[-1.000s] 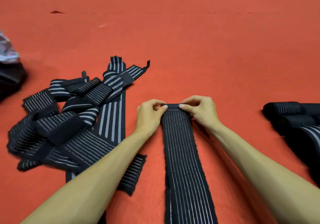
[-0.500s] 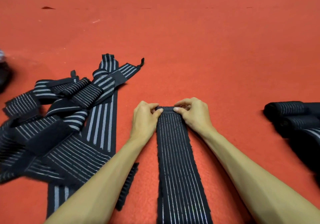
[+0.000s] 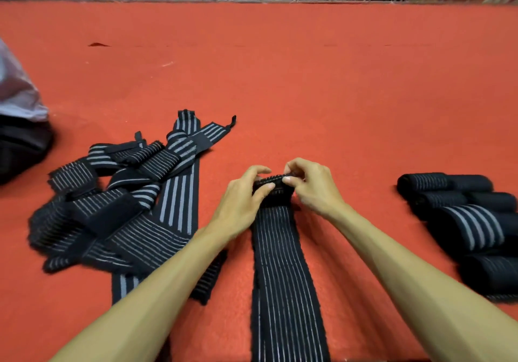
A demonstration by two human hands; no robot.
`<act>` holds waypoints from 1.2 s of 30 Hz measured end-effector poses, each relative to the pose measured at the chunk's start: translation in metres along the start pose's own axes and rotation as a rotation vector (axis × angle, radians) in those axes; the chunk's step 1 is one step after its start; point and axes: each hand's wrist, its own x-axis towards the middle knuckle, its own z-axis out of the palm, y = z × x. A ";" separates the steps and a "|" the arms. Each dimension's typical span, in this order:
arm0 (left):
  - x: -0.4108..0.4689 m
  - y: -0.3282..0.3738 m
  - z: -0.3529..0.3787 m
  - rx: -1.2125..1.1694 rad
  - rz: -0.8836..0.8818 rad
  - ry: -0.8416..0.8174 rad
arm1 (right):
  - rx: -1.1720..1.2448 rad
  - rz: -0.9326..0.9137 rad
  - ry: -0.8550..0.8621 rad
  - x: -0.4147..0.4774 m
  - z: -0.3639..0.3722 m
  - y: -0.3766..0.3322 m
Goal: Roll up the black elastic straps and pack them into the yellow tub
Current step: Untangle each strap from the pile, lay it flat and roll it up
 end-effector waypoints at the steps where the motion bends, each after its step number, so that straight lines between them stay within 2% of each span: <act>1: -0.004 0.011 -0.010 0.049 0.064 0.000 | 0.000 -0.034 0.004 -0.007 -0.010 -0.010; 3: -0.014 0.033 -0.026 0.103 0.149 0.012 | 0.000 -0.088 0.012 -0.019 -0.030 -0.027; 5: -0.027 0.051 -0.039 0.090 0.162 0.019 | -0.014 -0.119 -0.004 -0.031 -0.047 -0.042; 7: -0.041 0.067 -0.050 0.061 0.147 -0.004 | -0.033 -0.134 -0.079 -0.044 -0.065 -0.056; 9: -0.055 0.083 -0.059 -0.020 0.098 -0.080 | -0.016 -0.113 -0.226 -0.059 -0.083 -0.070; 11: -0.071 0.100 -0.067 -0.217 0.014 -0.158 | 0.136 -0.068 -0.402 -0.073 -0.101 -0.084; 15: -0.102 0.141 -0.087 -0.685 -0.138 -0.386 | 0.619 0.040 -0.650 -0.099 -0.138 -0.114; 17: -0.108 0.157 -0.096 -0.850 -0.166 -0.471 | 0.738 0.026 -0.666 -0.104 -0.147 -0.124; 19: -0.106 0.166 -0.101 -0.917 -0.167 -0.452 | 0.799 0.007 -0.611 -0.104 -0.150 -0.128; 21: -0.099 0.164 -0.096 -0.841 -0.163 -0.369 | 0.795 0.020 -0.557 -0.101 -0.144 -0.123; 24: -0.086 0.138 -0.075 -0.568 -0.171 -0.207 | 0.720 0.116 -0.507 -0.096 -0.121 -0.101; 28: -0.068 0.098 -0.049 -0.333 -0.053 -0.116 | 0.722 0.208 -0.415 -0.087 -0.086 -0.071; 36: -0.020 0.038 0.002 -0.272 0.086 0.031 | 0.654 0.243 -0.232 -0.040 -0.038 -0.019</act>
